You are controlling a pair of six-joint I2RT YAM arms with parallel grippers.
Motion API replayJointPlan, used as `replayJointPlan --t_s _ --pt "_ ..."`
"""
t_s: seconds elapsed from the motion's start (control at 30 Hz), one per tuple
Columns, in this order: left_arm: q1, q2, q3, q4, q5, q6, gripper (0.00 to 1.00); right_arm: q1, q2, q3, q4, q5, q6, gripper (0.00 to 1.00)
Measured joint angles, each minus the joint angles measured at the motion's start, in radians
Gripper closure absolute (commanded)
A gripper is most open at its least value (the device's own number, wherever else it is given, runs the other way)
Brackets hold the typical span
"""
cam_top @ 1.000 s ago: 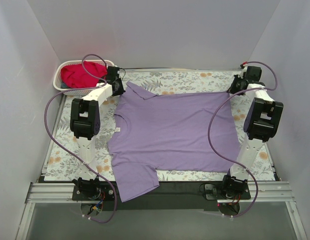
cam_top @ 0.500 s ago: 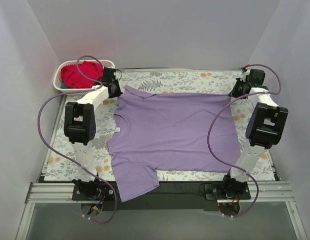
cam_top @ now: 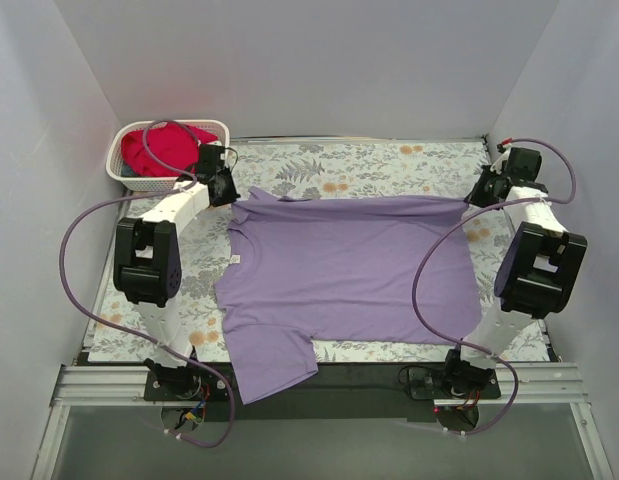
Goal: Fold and stack the t-shirts
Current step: Fold the tshirt
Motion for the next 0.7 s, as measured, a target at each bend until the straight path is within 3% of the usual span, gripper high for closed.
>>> replayJointPlan --t_s 0.4,0.7 --pt "0.0 -0.123 -0.142 -0.018 0.013 -0.036 1.0 -0.019 -0.084 -0.118 -0.048 0.061 0.045 0.99" --pt "0.001 -0.129 -0.262 -0.016 0.04 -0.072 1.0 -0.025 -0.097 -0.187 -0.051 0.1 0.069 0.99"
